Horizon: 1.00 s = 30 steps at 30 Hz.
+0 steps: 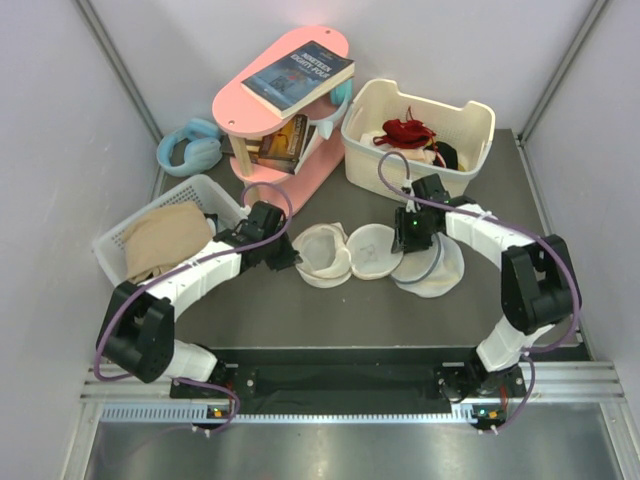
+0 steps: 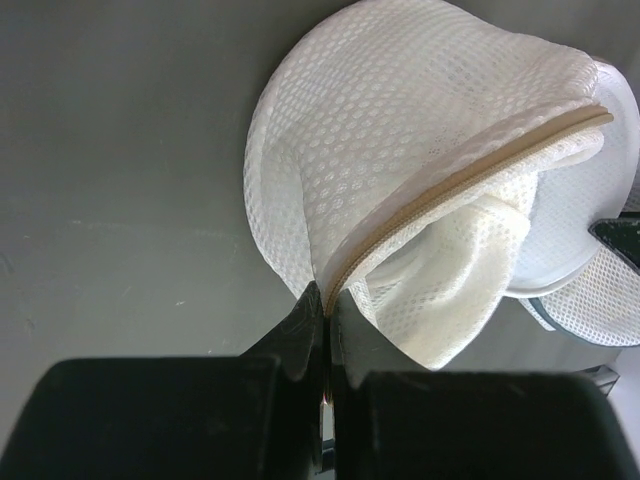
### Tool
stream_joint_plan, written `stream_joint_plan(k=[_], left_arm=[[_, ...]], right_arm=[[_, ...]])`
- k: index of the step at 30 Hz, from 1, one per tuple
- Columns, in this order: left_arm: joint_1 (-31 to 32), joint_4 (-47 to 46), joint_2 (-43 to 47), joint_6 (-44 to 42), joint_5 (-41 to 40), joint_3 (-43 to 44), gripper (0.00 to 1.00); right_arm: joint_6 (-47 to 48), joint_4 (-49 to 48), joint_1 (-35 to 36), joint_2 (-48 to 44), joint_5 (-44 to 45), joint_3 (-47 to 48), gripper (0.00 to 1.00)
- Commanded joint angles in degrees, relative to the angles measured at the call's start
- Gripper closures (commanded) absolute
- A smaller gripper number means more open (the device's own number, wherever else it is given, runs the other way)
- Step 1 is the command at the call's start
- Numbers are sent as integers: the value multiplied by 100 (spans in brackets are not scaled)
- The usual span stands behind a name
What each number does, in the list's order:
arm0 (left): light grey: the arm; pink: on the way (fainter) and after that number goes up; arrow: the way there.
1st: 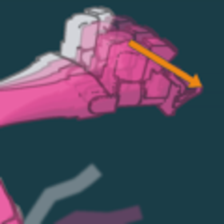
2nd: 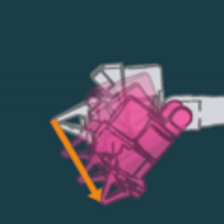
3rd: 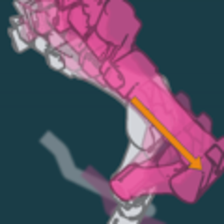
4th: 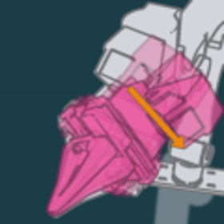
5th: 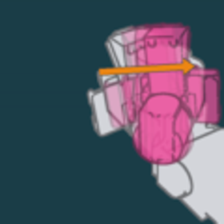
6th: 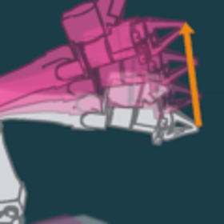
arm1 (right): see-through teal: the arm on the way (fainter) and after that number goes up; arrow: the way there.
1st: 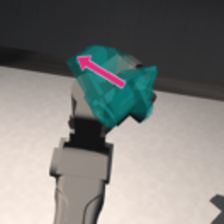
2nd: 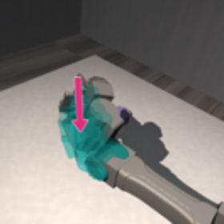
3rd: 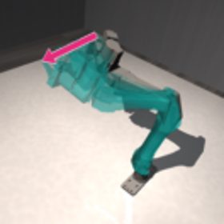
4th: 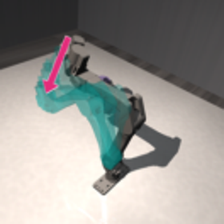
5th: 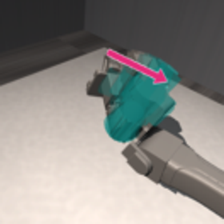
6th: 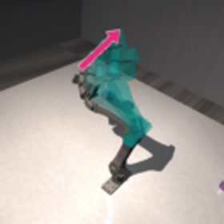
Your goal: Unzip the laundry bag and remove the bra
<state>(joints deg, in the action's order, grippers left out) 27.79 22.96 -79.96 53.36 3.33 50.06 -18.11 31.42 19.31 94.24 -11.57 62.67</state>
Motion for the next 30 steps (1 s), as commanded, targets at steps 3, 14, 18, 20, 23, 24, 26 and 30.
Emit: stream_joint_plan(k=[3,14,18,20,23,24,26,30], left_arm=[[-37,-309,78,-177,-17,-120,100],[-28,-880,-590,-379,211,-146,100],[-28,-1065,-827,-476,282,-76,100],[-28,-1188,-968,-511,317,-84,100],[-28,-1320,-1135,-520,352,-146,100],[-28,-1381,-1170,-520,370,-146,100],[-19,-1426,-1275,-529,431,-163,100],[-19,-1514,-1364,-538,466,-181,100]], right_arm=[[79,91,-50,8,137,622,95],[264,716,134,-371,788,1765,100],[264,865,642,-108,981,2195,100],[203,857,837,-20,1060,2301,100],[89,831,1206,147,1087,2512,100],[53,813,1363,226,1078,2609,100],[-8,769,1522,332,1043,2706,100],[-158,611,1865,508,807,2899,99]])
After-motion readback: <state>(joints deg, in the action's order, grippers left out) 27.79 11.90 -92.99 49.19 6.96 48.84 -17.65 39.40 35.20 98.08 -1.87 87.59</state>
